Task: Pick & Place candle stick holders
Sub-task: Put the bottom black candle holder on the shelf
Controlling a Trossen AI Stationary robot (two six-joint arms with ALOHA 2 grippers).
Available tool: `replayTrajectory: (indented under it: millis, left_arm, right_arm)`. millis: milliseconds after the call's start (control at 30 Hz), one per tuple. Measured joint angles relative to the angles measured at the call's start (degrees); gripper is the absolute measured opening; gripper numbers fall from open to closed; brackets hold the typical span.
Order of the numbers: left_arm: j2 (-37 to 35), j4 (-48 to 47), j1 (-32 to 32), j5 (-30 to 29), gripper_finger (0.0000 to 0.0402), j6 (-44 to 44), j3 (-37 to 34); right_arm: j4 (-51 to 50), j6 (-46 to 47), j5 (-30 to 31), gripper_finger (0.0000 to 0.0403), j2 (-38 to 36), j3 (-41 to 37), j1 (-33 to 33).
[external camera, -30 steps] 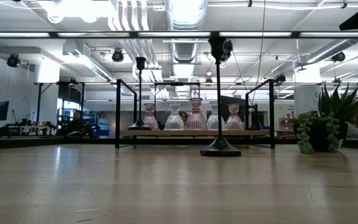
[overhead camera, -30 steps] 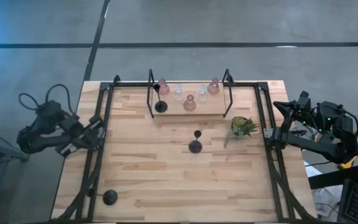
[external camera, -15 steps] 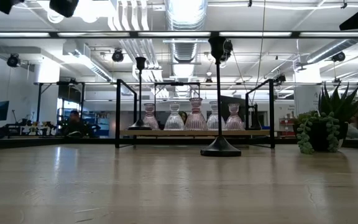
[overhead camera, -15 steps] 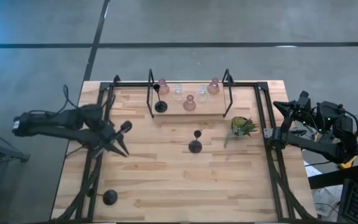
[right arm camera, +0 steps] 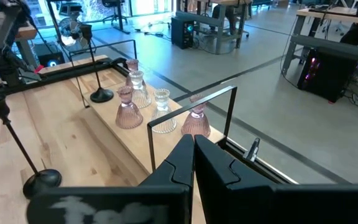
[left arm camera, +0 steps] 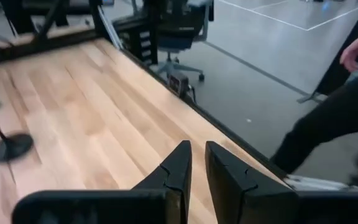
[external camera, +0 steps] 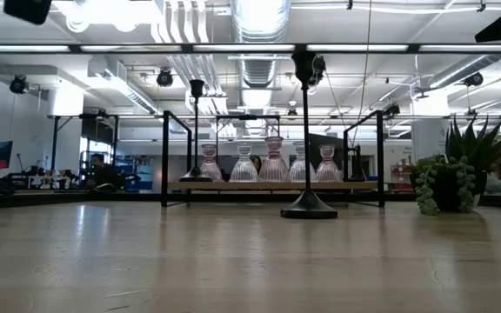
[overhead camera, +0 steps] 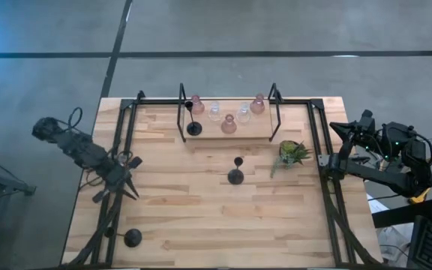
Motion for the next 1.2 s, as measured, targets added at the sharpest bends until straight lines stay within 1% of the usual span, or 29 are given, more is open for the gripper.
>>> replayTrajectory:
  millis: [100, 233, 333, 433, 500, 667, 767, 900, 1067, 1200]
  left_arm:
    - [-3.5, -5.48, -0.76, 0.5, 0.005, -4.31, 0.31]
    - [-7.76, -12.07, -0.8, 4.36, 0.005, -10.37, 1.79]
    - [-9.96, -17.55, -0.8, 4.96, 0.005, -13.35, 1.99]
    - [-11.28, -19.54, -0.8, 6.87, 0.005, -16.09, 2.03]
    - [-11.27, -21.98, -0.8, 8.81, 0.005, -16.94, 1.62]
    - [-11.17, -25.76, -0.8, 9.88, 0.005, -17.22, 0.51]
    - [-11.15, -25.66, -0.8, 10.36, 0.005, -18.5, -0.07]
    - [-9.01, -25.54, -0.81, 11.06, 0.005, -19.07, -0.9]
    - [-4.28, -21.82, -1.61, 13.37, 0.0048, -16.93, -3.09]
    - [-1.85, -21.82, -3.13, 13.03, 0.0044, -15.13, -4.25]
  right_arm:
    - [-0.02, 0.0, 0.0, 0.0008, 0.02, 0.01, 0.0]
    - [-0.02, 0.0, 0.0, 0.0008, 0.02, 0.02, 0.01]
    - [0.0, 0.0, 0.0, 0.0008, 0.02, 0.02, 0.0]
    - [-0.02, 0.0, 0.0, 0.0008, 0.01, 0.02, 0.0]
    - [0.0, 0.0, 0.0, 0.0008, 0.02, 0.02, 0.0]
    - [0.0, 0.0, 0.0, 0.0008, 0.01, 0.01, 0.0]
    - [-0.01, 0.0, 0.0, 0.0008, 0.01, 0.01, 0.0]
    - [-0.02, 0.0, 0.0, 0.0008, 0.02, 0.0, 0.02]
    - [-0.02, 0.0, 0.0, 0.0008, 0.02, 0.0, 0.02]
    - [-0.02, 0.0, 0.0, 0.0008, 0.0, 0.02, 0.0]
